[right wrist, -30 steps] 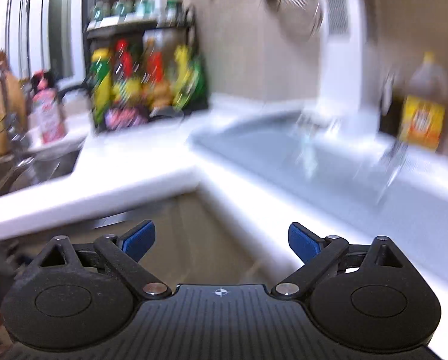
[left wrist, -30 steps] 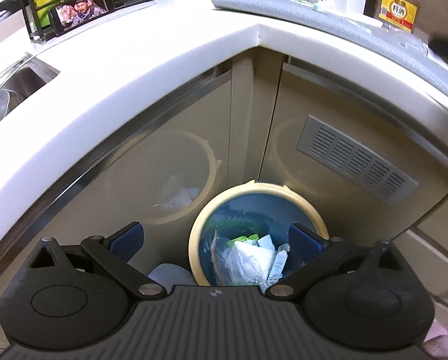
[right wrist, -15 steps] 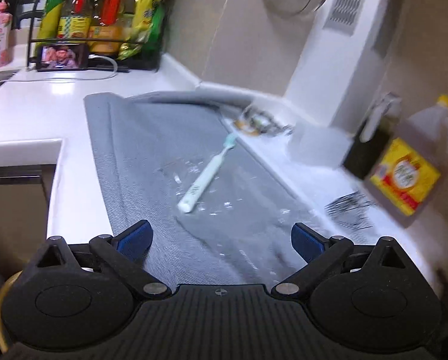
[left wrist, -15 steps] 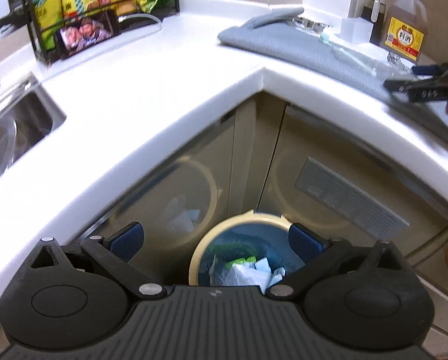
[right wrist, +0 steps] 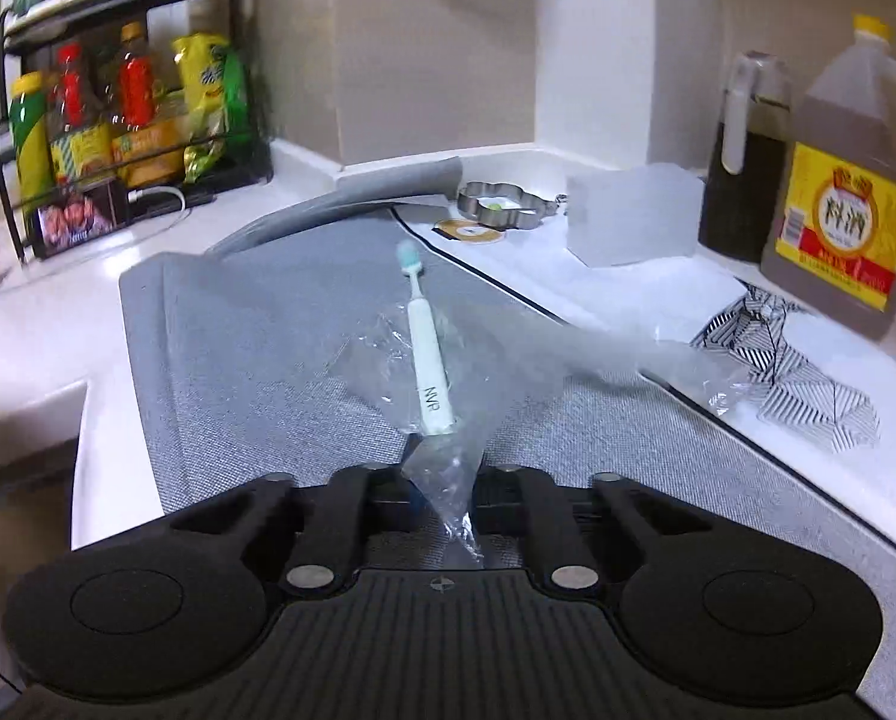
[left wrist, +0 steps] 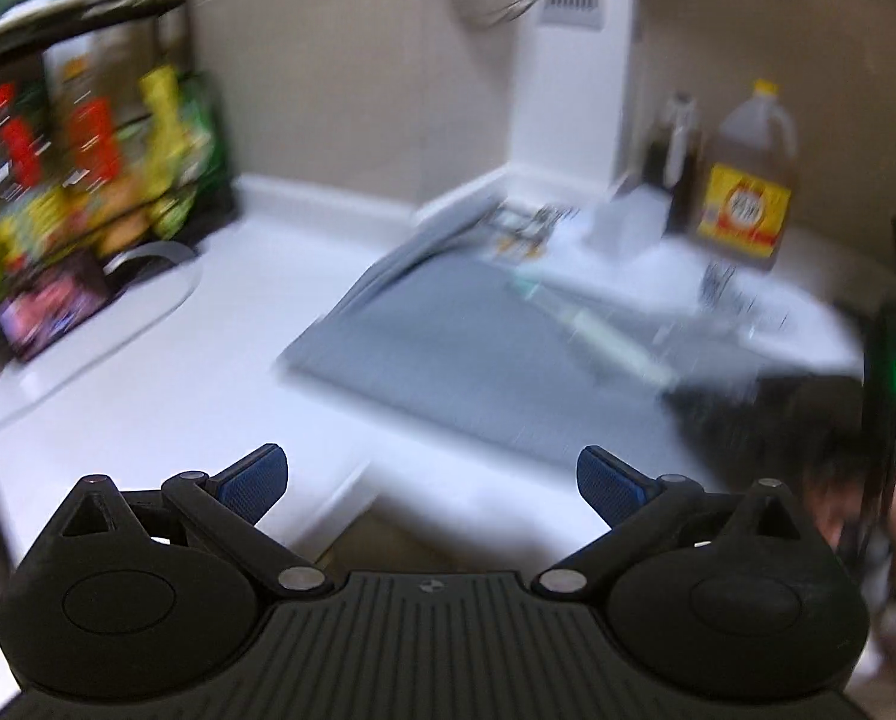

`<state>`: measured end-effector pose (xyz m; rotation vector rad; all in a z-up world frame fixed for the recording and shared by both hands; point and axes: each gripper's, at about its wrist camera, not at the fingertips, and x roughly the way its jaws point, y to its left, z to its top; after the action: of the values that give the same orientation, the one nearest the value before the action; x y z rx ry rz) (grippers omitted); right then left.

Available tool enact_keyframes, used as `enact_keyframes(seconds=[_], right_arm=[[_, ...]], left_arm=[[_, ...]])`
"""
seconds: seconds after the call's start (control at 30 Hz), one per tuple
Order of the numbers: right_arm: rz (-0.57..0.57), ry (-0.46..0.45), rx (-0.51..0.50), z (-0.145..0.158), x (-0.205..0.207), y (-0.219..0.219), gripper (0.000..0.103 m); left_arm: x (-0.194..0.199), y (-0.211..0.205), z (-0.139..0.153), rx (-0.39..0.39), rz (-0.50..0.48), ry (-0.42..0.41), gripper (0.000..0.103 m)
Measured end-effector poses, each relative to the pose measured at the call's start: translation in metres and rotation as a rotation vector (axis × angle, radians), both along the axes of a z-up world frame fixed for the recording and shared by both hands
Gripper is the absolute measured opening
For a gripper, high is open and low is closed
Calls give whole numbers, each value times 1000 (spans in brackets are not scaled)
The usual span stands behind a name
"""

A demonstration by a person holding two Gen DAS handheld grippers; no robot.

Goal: Collect trash
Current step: 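Lift both tools from the bin up to the grey mat, then grasp the clear plastic bag with the right tool while the left tool grasps the green toothbrush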

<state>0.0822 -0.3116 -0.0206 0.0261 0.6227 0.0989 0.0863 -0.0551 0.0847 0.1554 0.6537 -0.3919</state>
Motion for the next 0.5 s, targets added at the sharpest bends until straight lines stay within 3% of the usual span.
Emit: enact_keyframes(seconds=[0.1, 0.17, 0.33, 0.5], right_arm=[[20, 6, 104, -1, -3, -13, 5], [24, 8, 99, -1, -3, -13, 5], [26, 13, 121, -1, -2, -15, 5], [27, 14, 136, -1, -1, -18, 6]], left_arm=[[32, -45, 8, -22, -44, 9, 103], [60, -72, 4, -33, -59, 58, 103], [131, -119, -28, -77, 7, 201, 103], [177, -148, -56, -74, 78, 284, 103]])
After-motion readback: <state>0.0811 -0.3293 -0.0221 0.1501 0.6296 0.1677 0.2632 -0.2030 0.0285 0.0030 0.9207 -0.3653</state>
